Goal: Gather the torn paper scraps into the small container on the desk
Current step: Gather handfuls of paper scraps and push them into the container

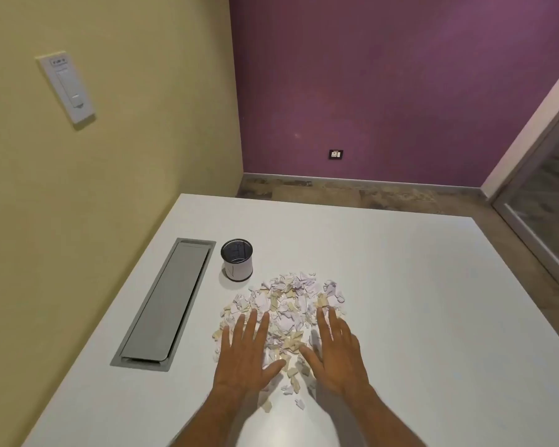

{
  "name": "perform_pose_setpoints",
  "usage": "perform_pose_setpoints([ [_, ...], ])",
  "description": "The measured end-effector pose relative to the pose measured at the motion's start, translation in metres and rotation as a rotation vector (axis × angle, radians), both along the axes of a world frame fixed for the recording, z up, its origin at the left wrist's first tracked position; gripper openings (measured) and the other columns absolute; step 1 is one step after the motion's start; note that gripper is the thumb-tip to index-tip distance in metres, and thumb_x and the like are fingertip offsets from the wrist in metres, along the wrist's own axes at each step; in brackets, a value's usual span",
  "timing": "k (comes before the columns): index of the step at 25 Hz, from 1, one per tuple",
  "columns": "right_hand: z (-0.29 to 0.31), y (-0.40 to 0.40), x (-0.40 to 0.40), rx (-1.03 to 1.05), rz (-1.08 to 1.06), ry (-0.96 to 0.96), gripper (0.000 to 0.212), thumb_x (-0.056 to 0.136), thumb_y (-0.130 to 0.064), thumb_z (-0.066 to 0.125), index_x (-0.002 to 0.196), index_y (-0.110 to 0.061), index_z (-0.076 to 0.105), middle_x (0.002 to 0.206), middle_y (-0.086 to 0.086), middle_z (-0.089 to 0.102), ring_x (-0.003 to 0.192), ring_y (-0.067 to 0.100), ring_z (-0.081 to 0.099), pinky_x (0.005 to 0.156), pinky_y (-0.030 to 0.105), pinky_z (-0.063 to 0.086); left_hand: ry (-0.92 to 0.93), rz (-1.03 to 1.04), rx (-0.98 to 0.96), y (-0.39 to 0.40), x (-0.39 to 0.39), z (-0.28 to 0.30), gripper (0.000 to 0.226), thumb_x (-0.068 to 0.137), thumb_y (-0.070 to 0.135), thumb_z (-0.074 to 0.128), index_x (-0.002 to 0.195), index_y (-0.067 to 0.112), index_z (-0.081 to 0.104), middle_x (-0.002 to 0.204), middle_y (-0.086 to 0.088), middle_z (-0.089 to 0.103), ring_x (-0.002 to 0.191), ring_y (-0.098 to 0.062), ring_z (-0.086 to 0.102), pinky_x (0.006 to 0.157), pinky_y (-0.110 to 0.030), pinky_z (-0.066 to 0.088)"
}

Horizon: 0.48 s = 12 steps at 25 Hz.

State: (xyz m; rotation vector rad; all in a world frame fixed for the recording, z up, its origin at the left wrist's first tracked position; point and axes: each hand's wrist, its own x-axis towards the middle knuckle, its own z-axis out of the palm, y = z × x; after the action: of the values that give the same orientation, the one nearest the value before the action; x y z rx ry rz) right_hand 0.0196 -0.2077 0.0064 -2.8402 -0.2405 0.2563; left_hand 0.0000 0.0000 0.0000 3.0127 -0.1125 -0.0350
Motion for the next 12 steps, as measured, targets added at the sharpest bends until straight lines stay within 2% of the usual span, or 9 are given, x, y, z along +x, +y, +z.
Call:
perform_pose_setpoints([
  [1,-0.002,0.001,0.004,0.025,-0.008,0.032,0.084,0.086,-0.075,0.018,0.148,-0.034,-0.020,0.163,0.002,-0.012,0.150,0.028,0.008,0.118,0.049,0.022,0.034,0.005,-0.013,0.001,0.004,-0.006,0.089,0.080,0.078,0.031,0.152,0.027,0.025,0.159,-0.006,0.029,0.145,-0.030,0.031,0.116,-0.054,0.024],
  [3,-0.006,0.002,0.017,0.002,0.000,0.085,0.083,0.088,-0.070,0.030,0.151,-0.033,-0.010,0.164,0.002,-0.007,0.148,0.029,0.014,0.114,0.050,0.029,0.128,0.023,-0.046,0.002,0.011,-0.020,0.083,0.087,0.073,0.032,0.154,0.035,0.000,0.165,0.000,0.006,0.151,-0.024,0.010,0.121,-0.046,0.012],
  [4,-0.009,0.003,0.026,-0.003,0.018,0.121,0.084,0.089,-0.066,0.036,0.152,-0.032,-0.007,0.164,0.002,-0.004,0.147,0.029,0.016,0.112,0.050,0.032,0.177,0.037,-0.071,0.003,0.016,-0.024,0.082,0.089,0.069,0.035,0.153,0.037,-0.004,0.165,0.002,0.003,0.151,-0.023,0.008,0.121,-0.043,0.012],
  [8,-0.013,0.009,0.060,-0.098,0.124,0.254,0.089,0.085,-0.051,0.055,0.152,-0.029,0.000,0.164,0.004,-0.002,0.147,0.033,0.014,0.110,0.051,0.036,0.311,0.060,-0.124,-0.004,0.031,-0.029,0.078,0.091,0.056,0.048,0.150,0.042,-0.001,0.164,0.003,0.005,0.149,-0.028,0.014,0.117,-0.045,0.027],
  [12,-0.025,0.017,0.088,-0.167,0.168,0.295,0.103,0.077,-0.042,0.069,0.150,-0.033,-0.002,0.163,0.004,0.002,0.144,0.037,0.017,0.105,0.052,0.041,0.372,0.048,-0.121,-0.009,0.041,-0.040,0.079,0.089,0.051,0.054,0.148,0.046,0.000,0.164,0.003,0.003,0.148,-0.033,0.012,0.112,-0.051,0.034],
])
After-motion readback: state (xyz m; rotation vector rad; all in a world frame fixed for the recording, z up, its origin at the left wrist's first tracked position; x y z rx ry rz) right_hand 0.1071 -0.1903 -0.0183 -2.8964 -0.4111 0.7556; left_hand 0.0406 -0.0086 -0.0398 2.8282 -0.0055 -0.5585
